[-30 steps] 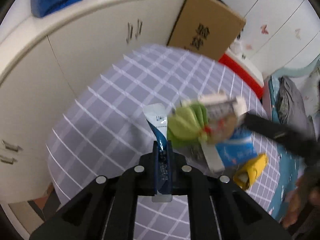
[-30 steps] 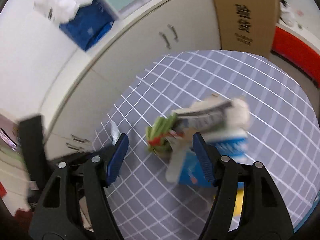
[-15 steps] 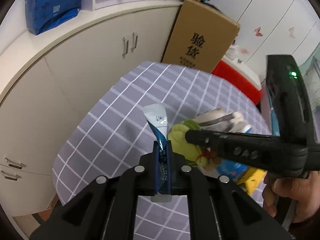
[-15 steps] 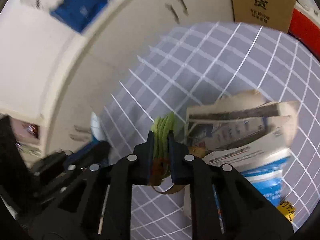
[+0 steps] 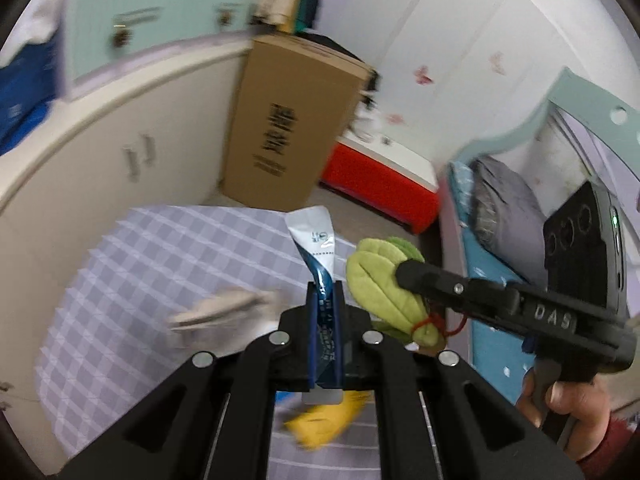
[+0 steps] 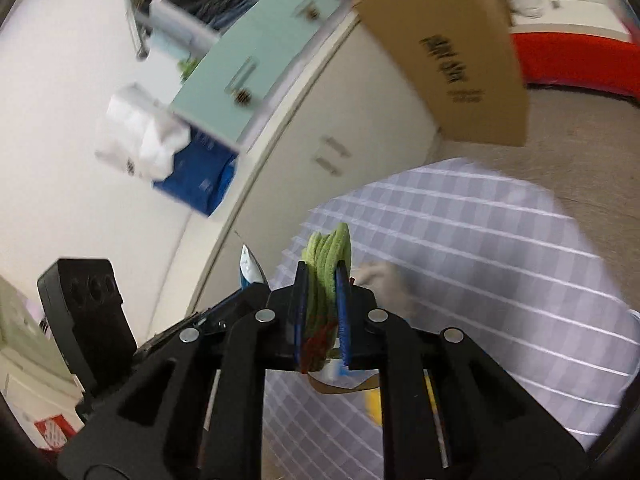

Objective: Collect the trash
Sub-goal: 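Carry both items over the blue bucket and open both tools to drop them, then move both open tools back over the table toward the remaining trash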

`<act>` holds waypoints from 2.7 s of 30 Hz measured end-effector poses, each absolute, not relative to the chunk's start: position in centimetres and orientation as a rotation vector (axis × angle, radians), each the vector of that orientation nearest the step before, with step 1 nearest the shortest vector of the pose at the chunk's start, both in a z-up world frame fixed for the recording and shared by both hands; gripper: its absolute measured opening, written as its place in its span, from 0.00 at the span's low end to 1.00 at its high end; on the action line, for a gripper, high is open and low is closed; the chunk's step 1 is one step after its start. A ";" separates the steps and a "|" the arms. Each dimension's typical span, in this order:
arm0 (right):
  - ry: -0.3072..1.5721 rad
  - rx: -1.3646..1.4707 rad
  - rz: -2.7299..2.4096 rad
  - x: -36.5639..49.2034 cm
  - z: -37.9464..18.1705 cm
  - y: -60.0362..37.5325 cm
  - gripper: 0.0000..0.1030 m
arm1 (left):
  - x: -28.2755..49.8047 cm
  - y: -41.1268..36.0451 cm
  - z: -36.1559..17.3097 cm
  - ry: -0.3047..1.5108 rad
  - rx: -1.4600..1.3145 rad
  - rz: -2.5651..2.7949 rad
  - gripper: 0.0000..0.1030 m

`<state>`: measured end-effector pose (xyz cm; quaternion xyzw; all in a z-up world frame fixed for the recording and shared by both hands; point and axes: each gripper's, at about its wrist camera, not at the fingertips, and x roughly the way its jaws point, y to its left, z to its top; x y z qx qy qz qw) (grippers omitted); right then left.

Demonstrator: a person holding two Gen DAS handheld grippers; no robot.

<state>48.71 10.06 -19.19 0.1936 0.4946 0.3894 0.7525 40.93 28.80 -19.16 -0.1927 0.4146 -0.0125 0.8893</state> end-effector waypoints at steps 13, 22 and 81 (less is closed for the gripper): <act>1.134 0.536 0.415 49.0 -26.1 -18.6 0.13 | 49.6 0.5 -26.6 1.141 -0.269 -0.383 0.06; 1.330 0.559 0.172 46.4 -36.8 -32.6 0.13 | 52.2 -13.6 -38.9 1.447 -0.209 -0.444 0.06; 1.323 0.481 0.162 47.3 -35.6 -32.5 0.60 | 52.0 -10.2 -37.8 1.407 -0.368 -0.296 0.68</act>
